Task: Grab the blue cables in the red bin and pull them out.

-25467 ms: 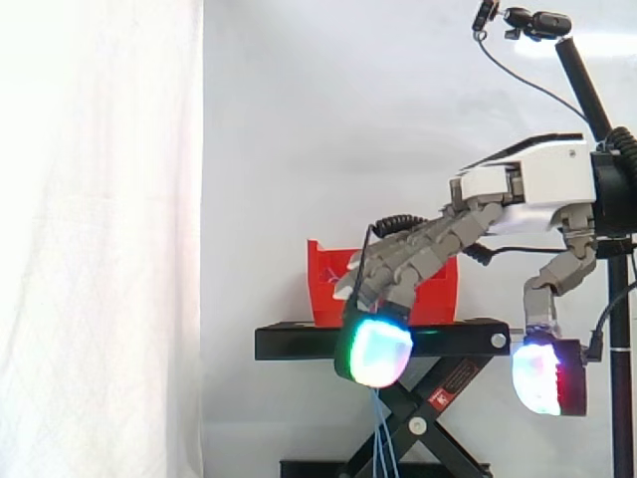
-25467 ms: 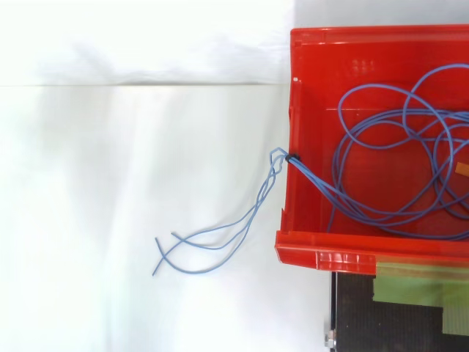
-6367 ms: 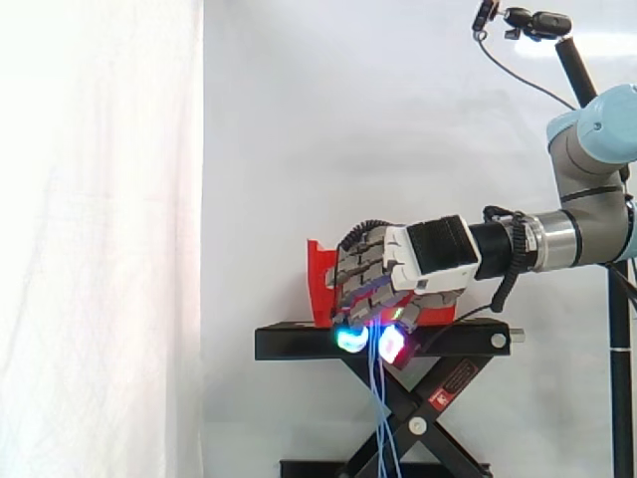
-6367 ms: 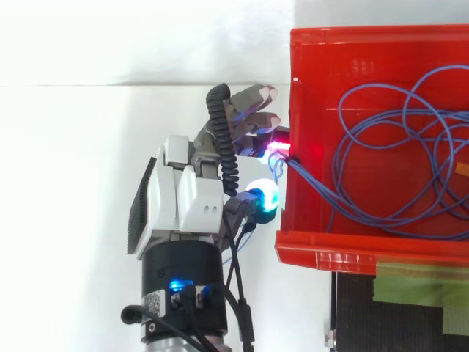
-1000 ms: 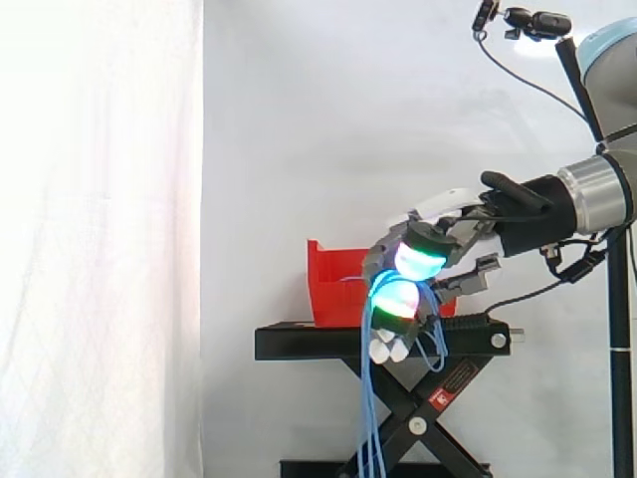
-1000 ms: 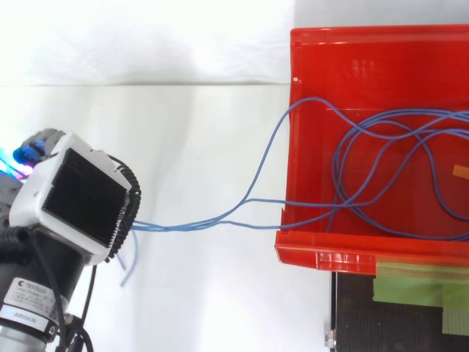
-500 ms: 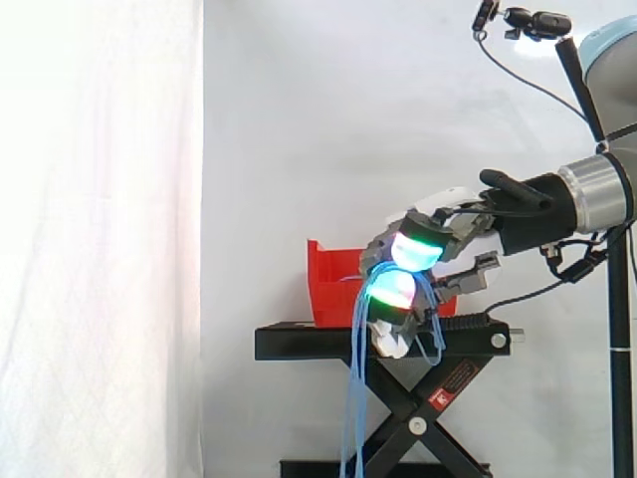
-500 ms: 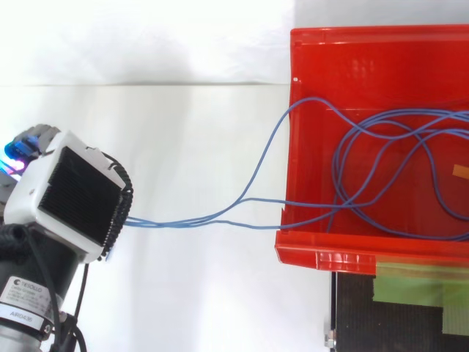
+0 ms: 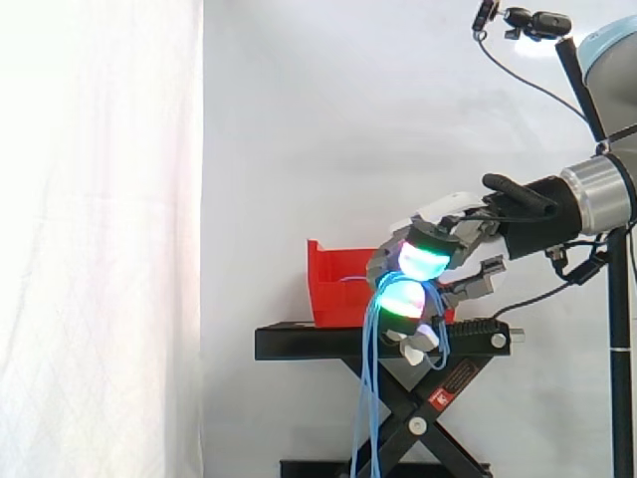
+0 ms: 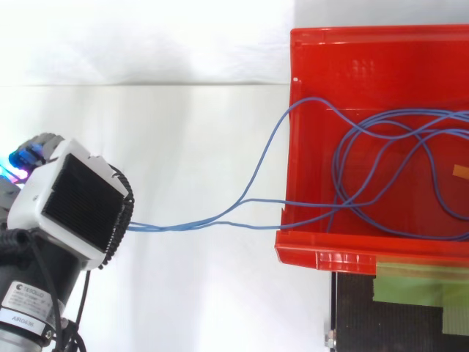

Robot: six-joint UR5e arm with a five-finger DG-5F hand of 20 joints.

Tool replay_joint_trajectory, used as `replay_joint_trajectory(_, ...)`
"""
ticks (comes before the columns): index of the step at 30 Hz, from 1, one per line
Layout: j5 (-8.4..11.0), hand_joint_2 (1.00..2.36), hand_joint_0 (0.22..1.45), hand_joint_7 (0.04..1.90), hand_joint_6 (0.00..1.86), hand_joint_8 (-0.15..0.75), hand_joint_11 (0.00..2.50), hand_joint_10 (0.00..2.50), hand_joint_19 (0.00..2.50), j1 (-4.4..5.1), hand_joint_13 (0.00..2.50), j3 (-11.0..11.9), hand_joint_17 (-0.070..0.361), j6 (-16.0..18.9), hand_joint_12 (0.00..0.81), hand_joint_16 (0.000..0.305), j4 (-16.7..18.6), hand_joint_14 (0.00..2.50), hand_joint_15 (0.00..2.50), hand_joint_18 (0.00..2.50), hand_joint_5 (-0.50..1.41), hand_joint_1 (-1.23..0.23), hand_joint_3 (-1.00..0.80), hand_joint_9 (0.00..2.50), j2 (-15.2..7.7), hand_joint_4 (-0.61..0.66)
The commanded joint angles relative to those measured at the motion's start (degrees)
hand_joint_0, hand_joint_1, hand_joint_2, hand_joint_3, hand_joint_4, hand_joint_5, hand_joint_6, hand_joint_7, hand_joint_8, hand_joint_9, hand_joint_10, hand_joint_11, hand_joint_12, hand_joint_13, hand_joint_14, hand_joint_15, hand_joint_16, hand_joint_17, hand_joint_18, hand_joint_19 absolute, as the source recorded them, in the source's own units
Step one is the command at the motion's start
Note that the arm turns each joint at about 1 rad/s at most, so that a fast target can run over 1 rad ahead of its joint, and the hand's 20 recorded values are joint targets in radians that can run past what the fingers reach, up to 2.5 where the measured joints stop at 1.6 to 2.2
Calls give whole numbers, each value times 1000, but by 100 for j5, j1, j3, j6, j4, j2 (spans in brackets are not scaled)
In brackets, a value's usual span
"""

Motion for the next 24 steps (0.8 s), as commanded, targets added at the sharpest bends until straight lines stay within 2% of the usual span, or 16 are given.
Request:
replay_joint_trajectory(1, 1, 1000, 916, 662, 911, 210, 1208, 24, 585, 4, 1107, -2, 84, 0, 313, 37, -7, 28, 1125, 760, 824, -745, -1000, 1160, 4, -6)
replay_joint_trajectory(8, 1, 1000, 915, 649, 924, 169, 1606, 12, 608, 4, 1169, -2, 86, 8, 308, 38, -7, 24, 1272, 785, 817, -745, -1000, 1310, -5, -11)
replay_joint_trajectory(15, 1, 1000, 914, 646, 929, 162, 1772, 2, 714, 4, 1267, -2, 87, -9, 285, 39, -7, 17, 1478, 839, 814, -745, -1000, 1354, -5, -18)
replay_joint_trajectory(17, 1, 1000, 914, 635, 932, 158, 1823, 77, 737, 4, 1307, -2, 86, -9, 280, 38, -16, 11, 1572, 858, 815, -747, -1000, 1361, -5, -20)
replay_joint_trajectory(19, -17, 1000, 914, 632, 937, 145, 1807, 256, 770, 13, 1344, -2, 87, -35, 285, 39, -16, 4, 1664, 884, 813, -746, -1000, 1336, -5, -22)
replay_joint_trajectory(23, -184, 1000, 914, 631, 937, 148, 1781, 417, 778, 13, 1366, -2, 88, -159, 276, 39, -16, 7, 1720, 896, 813, -748, -1000, 1317, -5, -16)
replay_joint_trajectory(24, -210, 1000, 913, 632, 936, 153, 1753, 523, 781, 13, 1358, -2, 88, -185, 273, 39, -16, 57, 1727, 897, 814, -748, -1000, 1308, -5, -25)
